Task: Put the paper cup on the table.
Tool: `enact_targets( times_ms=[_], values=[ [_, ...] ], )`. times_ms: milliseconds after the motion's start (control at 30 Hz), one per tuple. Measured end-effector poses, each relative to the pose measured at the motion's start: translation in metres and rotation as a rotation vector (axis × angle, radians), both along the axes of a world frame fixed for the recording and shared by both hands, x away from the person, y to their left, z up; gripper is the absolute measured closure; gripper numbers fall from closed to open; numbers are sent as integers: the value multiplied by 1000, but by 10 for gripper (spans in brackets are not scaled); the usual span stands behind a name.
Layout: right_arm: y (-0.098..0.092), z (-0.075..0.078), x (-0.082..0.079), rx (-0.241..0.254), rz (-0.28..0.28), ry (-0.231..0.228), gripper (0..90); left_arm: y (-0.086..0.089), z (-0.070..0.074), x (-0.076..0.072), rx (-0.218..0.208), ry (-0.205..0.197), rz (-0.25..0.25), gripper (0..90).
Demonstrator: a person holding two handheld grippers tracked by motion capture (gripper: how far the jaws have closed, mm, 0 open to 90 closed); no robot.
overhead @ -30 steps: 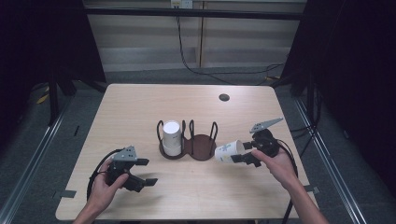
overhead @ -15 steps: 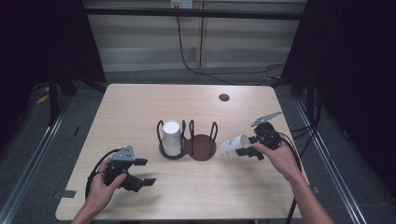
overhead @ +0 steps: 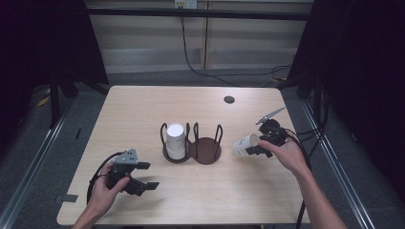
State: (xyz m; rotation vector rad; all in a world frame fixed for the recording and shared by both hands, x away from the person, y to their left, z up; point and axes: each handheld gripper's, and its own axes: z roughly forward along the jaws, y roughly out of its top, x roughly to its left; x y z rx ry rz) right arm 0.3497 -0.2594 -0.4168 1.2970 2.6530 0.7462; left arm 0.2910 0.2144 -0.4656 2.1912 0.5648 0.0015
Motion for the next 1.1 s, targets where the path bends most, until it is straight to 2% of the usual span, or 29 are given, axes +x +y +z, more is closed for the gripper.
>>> enact_targets(
  times_ms=[133,200,467,567,733,767,933,1100],
  values=[
    [3,-1,6,-34,-2,18,265,-1,-1,-1,8,-5,-14,162],
    [5,0,7,-65,0,10,263,-1,-1,-1,-7,-2,-18,162],
    [11,-4,15,-110,-8,35,254,-3,-2,-2,17,-7,-36,162],
    [13,-4,17,-120,-17,50,249,-4,-3,-3,10,-4,-38,162],
    [18,-3,22,-167,-26,56,240,-6,-5,-4,28,-1,-51,162],
    [19,-3,24,-171,-20,53,239,-7,-5,-4,36,-5,-54,162],
    [27,-4,27,-171,-18,51,223,-6,-4,-4,28,-3,-53,162],
    [29,-6,31,-149,-23,39,211,-6,-4,-4,26,-5,-57,162]
  ],
)
